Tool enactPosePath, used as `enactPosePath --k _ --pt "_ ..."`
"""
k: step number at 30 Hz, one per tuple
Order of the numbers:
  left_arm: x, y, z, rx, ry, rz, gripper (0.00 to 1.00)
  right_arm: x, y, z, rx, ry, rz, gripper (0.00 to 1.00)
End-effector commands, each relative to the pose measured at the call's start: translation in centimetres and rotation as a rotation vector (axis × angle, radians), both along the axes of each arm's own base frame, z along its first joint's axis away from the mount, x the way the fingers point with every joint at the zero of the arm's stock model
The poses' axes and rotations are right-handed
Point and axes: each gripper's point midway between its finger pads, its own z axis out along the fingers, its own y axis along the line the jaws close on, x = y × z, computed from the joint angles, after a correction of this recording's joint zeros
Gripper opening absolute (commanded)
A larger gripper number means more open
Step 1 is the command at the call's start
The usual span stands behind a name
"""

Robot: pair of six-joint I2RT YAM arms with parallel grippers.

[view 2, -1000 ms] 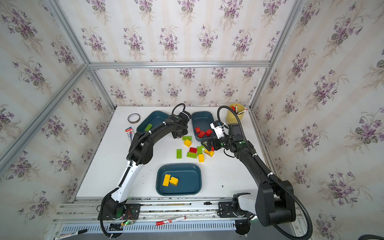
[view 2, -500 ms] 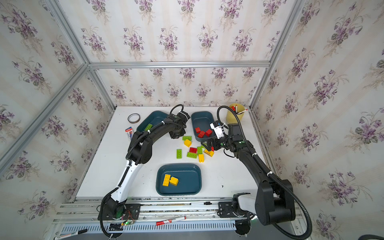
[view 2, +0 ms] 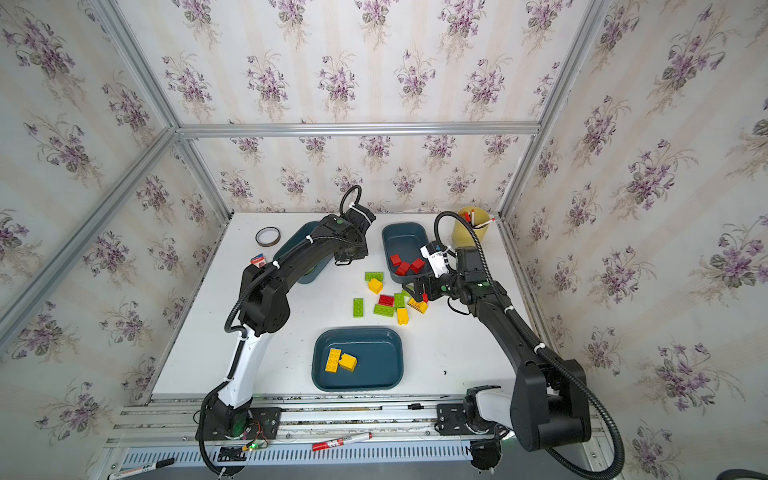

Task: Sort the legos into containers by color
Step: 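Carry the red brick into the bin beside the yellow cup and release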

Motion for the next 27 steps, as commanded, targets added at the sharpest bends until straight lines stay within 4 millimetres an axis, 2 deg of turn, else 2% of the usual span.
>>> enactPosePath --k 1,5,11,16,22,24,27 --pt "-0.8 -2.8 1.9 -0.02 -0.038 -0.197 0.29 0.7 -0.1 1.0 -0.005 -0.043 -0.008 1.0" --pt "-1.6 -7.1 3.7 -0.11 -0.086 -0.363 0.28 0.7 -0.2 1.1 -0.011 -0.049 -0.014 1.0" --pt "-1.5 -13.2 4.7 -0.302 -0.128 -0.504 0.25 0.4 -0.3 1.2 -0.018 -0.053 -0.017 1.0" --pt "-0.3 -16.6 3.9 -0.424 -0.167 -0.554 0.25 0.3 -0.5 1.4 -0.028 -0.06 -0.018 1.0" --pt "1.4 -18.7 2.5 -0.492 -0.212 -0.566 0.26 0.1 -0.6 1.6 -0.036 -0.065 -0.023 1.0" --pt "1.6 -19.4 2.6 -0.521 -0.23 -0.584 0.32 0.0 -0.6 1.6 -0.038 -0.065 -0.021 1.0" --pt "2.0 -19.5 2.6 -0.533 -0.24 -0.598 0.52 0.0 -0.6 1.6 -0.037 -0.063 -0.02 1.0"
